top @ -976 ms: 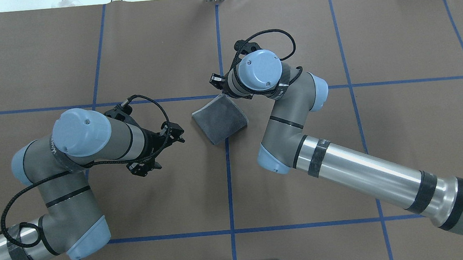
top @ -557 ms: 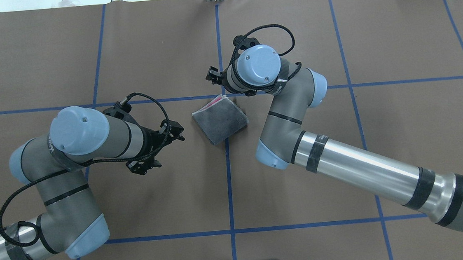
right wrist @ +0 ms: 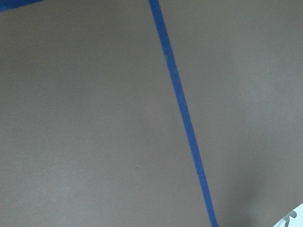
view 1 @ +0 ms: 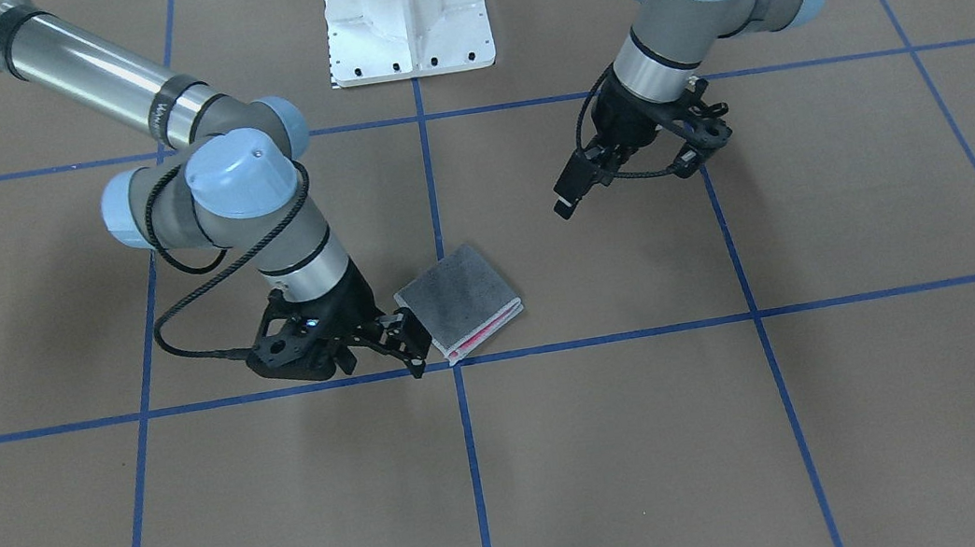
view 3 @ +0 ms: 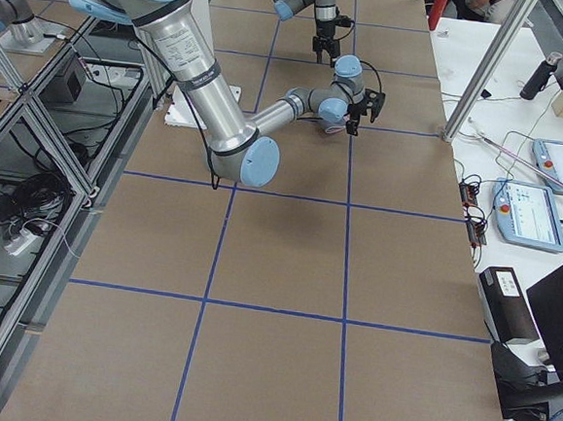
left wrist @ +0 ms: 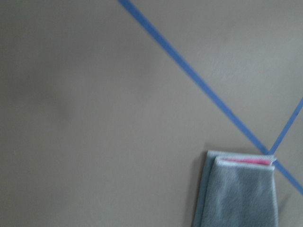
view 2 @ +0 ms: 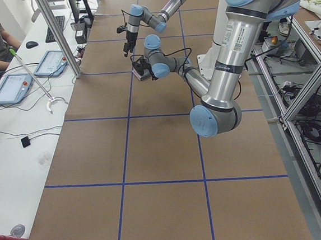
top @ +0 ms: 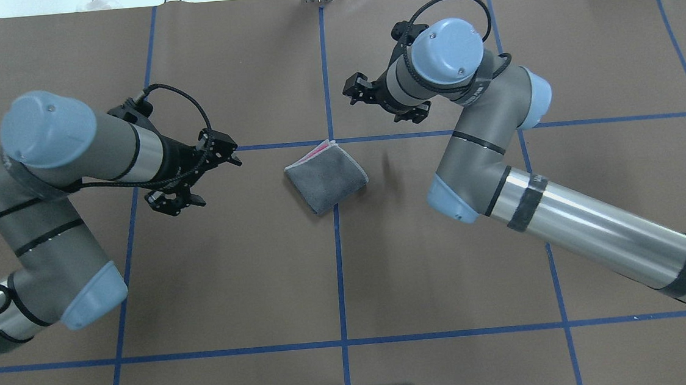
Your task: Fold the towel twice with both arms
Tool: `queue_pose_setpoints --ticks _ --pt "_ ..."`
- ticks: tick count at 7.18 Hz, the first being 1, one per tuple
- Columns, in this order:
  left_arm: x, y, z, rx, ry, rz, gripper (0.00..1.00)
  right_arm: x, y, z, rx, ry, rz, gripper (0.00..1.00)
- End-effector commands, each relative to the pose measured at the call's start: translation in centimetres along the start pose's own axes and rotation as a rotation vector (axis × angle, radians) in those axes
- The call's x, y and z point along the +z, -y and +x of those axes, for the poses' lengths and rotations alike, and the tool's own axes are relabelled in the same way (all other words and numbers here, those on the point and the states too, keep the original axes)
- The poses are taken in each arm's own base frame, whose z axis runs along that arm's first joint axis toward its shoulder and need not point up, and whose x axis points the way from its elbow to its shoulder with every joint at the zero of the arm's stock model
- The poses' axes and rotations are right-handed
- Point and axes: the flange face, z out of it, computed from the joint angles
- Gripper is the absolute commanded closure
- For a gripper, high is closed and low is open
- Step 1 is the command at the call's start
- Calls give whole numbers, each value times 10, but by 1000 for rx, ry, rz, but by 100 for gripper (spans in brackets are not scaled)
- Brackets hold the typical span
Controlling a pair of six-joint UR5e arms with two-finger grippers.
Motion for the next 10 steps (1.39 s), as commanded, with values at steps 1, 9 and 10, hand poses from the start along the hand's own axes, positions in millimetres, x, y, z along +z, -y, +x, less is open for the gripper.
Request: queue_pose_setpoints --ticks 1,9,10 --pt "-43 64 -41 165 27 24 1 -68 43 81 -65 -53 -32 0" --pt "-178 264 -301 868 476 -69 0 -222 159 463 -447 -227 -217 0" --pt "-187 277 -307 844 475 -85 0 -234 161 487 -473 -239 -257 0"
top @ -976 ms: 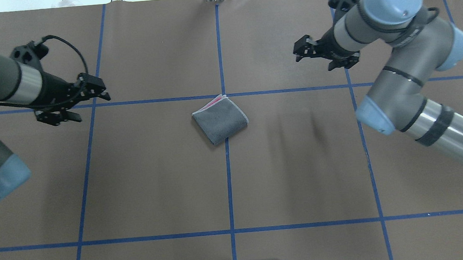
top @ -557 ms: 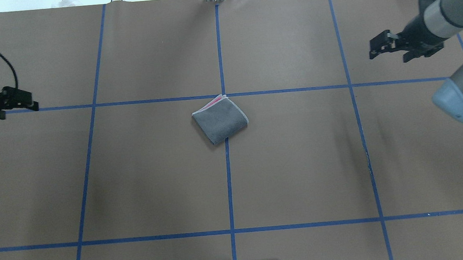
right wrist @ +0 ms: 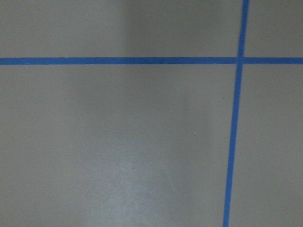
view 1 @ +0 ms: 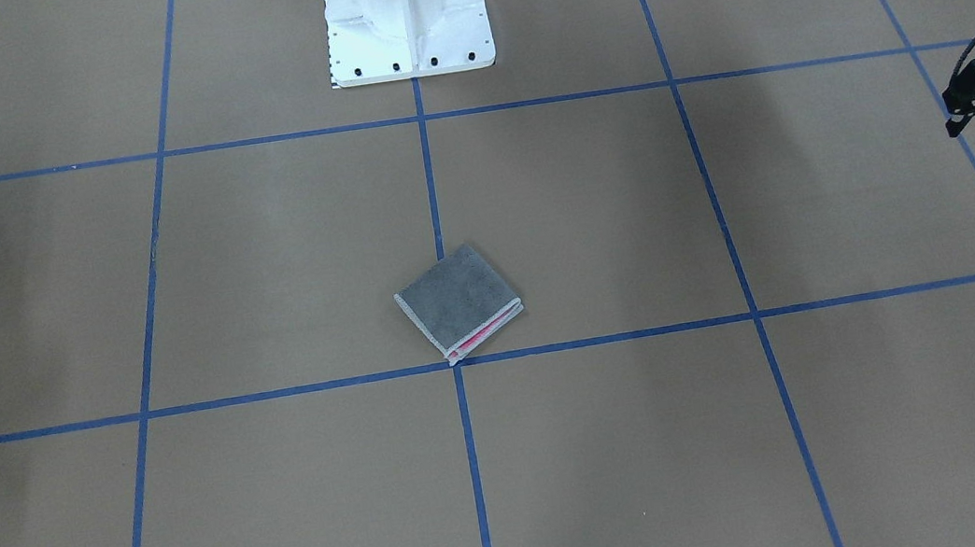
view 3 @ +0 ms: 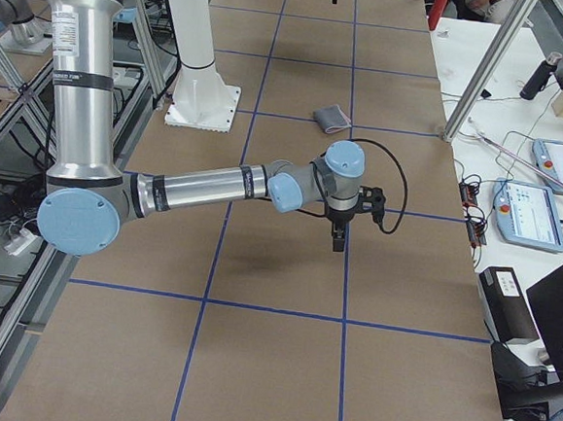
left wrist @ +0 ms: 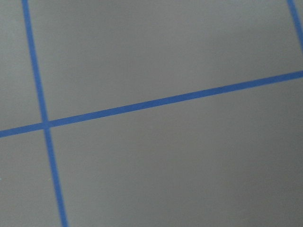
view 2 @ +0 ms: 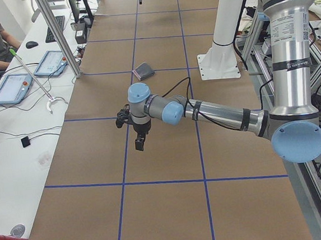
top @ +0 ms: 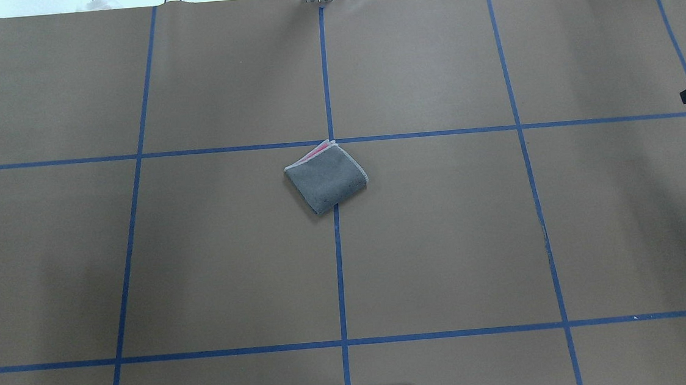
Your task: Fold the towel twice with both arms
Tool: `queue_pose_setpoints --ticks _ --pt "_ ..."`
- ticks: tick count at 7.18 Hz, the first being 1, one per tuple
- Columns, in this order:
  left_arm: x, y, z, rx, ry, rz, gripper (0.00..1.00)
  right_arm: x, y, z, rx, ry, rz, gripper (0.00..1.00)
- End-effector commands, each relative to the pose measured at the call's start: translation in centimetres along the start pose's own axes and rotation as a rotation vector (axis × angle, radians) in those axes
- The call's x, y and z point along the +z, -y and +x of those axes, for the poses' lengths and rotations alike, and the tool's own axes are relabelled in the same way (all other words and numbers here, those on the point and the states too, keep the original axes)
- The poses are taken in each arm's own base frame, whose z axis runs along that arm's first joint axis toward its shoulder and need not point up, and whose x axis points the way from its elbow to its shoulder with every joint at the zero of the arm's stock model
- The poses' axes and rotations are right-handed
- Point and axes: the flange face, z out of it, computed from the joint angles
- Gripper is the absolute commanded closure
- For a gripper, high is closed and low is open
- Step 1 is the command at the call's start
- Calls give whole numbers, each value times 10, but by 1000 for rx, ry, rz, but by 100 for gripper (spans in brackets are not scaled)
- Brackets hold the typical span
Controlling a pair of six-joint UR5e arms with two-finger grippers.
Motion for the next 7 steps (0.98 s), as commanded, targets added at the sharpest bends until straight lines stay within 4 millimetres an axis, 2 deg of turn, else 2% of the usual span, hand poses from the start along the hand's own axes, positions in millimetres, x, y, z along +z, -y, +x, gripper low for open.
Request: queue_pose_setpoints --ticks 1,4,7 --pt "-4 -5 -43 -58 -65 -63 1 -9 -18 45 -50 -9 -78 0" --pt "-2 -15 -55 -95 -103 -71 0 -12 -13 43 -53 -10 -81 0" --pt "1 -18 -62 -120 -104 -79 0 -9 -22 46 -39 27 -95 0"
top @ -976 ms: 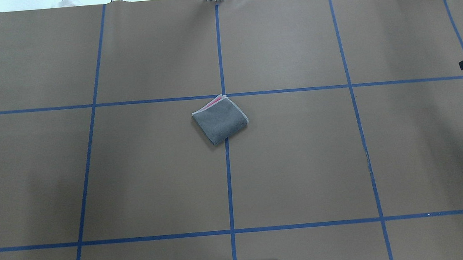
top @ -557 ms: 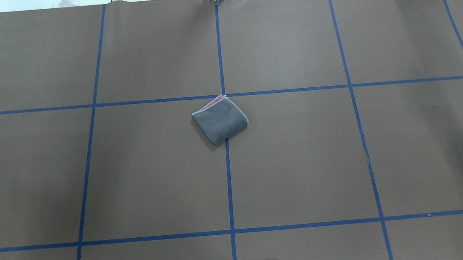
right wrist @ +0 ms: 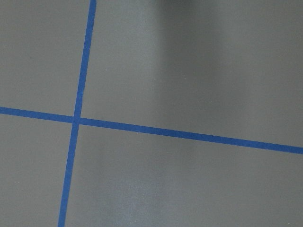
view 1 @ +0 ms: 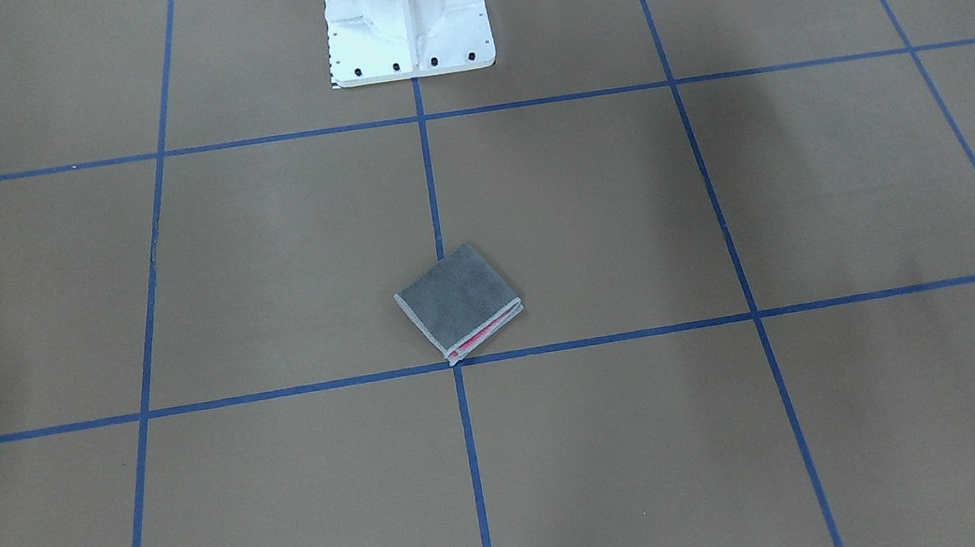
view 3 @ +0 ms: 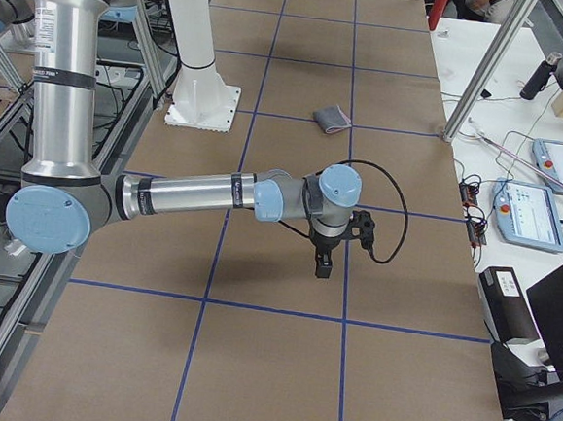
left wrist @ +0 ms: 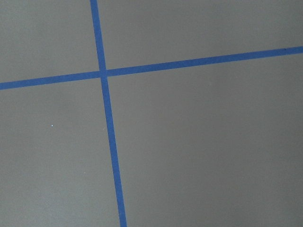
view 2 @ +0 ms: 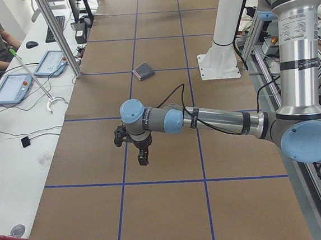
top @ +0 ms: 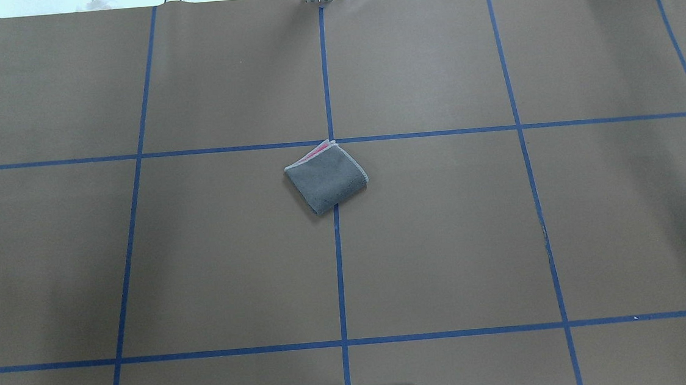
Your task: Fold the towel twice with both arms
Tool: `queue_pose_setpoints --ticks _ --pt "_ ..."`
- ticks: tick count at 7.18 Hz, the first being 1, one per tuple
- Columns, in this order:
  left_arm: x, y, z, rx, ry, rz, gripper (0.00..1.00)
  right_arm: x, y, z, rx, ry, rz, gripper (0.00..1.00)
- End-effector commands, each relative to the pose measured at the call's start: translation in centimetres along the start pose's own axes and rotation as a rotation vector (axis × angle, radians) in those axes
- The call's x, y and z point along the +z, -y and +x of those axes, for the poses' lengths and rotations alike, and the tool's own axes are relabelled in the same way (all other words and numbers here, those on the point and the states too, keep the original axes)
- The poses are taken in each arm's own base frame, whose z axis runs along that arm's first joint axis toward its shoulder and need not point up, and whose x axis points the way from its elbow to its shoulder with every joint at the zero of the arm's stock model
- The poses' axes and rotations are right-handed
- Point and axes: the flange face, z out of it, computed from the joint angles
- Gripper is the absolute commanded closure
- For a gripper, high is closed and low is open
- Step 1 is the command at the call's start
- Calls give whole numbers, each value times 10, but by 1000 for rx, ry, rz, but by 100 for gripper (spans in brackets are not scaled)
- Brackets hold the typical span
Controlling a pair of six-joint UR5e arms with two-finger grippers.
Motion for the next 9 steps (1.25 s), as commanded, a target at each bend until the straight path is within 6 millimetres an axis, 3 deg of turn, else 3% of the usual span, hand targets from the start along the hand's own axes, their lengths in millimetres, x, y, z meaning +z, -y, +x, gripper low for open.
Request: queue_pose_setpoints --ticks 1,5,7,9 --pt "0 -1 -4 1 1 7 0 2 -2 0 4 18 -6 0" --pt "-3 8 2 14 -4 16 0 11 -10 10 31 15 -19 0" --pt "-11 2 14 26 -64 23 0 2 -11 1 24 40 -13 0" --pt "-9 -1 9 12 -63 18 0 5 -15 4 31 35 -19 0"
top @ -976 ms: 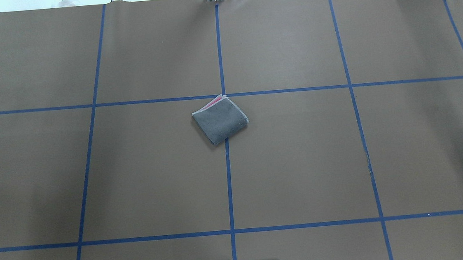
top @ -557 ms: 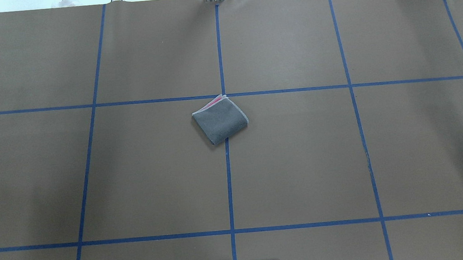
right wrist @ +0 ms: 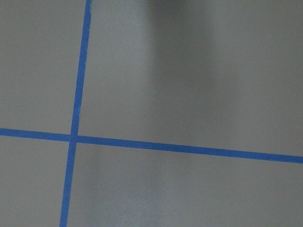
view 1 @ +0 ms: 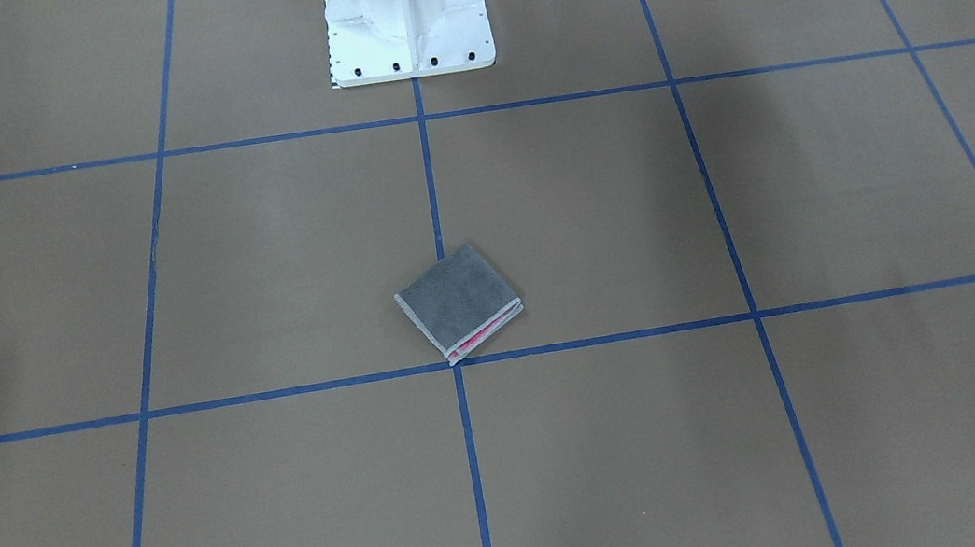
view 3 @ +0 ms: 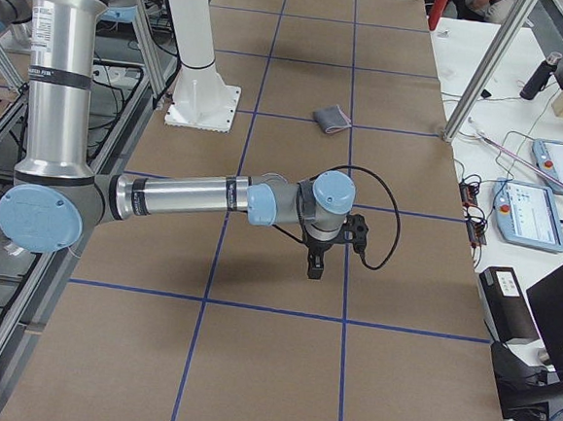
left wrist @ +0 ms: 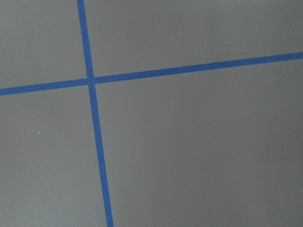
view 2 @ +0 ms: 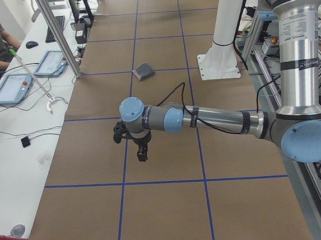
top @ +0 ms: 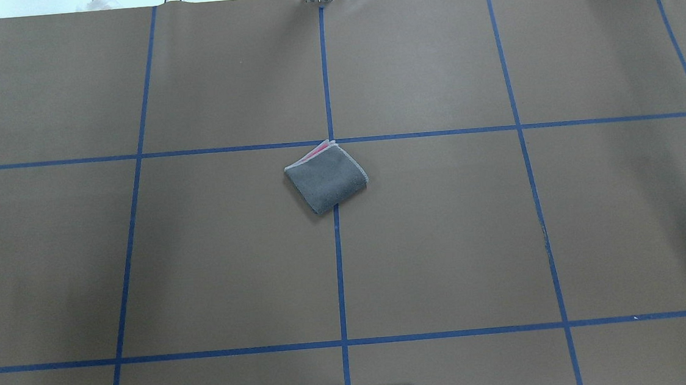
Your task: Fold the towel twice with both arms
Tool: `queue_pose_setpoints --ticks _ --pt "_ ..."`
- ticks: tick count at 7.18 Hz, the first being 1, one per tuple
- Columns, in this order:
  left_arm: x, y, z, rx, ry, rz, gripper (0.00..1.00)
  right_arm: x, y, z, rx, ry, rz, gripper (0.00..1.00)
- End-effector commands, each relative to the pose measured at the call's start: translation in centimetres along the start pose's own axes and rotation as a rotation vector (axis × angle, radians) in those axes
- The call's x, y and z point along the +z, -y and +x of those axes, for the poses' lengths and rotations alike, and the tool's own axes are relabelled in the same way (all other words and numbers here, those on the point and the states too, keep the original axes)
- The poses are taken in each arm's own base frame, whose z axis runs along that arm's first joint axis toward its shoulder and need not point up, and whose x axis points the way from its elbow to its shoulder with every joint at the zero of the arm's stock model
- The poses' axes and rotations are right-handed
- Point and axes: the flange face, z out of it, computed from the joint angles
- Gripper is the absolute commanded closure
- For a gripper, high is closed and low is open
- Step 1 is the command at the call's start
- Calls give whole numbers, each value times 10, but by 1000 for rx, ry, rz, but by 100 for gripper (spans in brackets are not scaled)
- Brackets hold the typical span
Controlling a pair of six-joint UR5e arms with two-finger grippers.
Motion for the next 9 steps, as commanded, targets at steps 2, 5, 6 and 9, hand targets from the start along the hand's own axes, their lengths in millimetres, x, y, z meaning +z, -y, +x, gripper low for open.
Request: queue_pose_setpoints --ticks 2,5,6,9 --pt "2 -2 -4 -11 -3 -6 0 2 -3 5 8 -10 -4 0" --pt "7 -3 -12 -28 1 -16 0 1 -7 12 23 -11 -1 0" --pt "10 -5 -24 -53 3 -21 0 6 -15 20 38 -16 -13 0" --pt "5 -7 -45 -96 6 -10 0 -8 -15 27 55 -17 17 0"
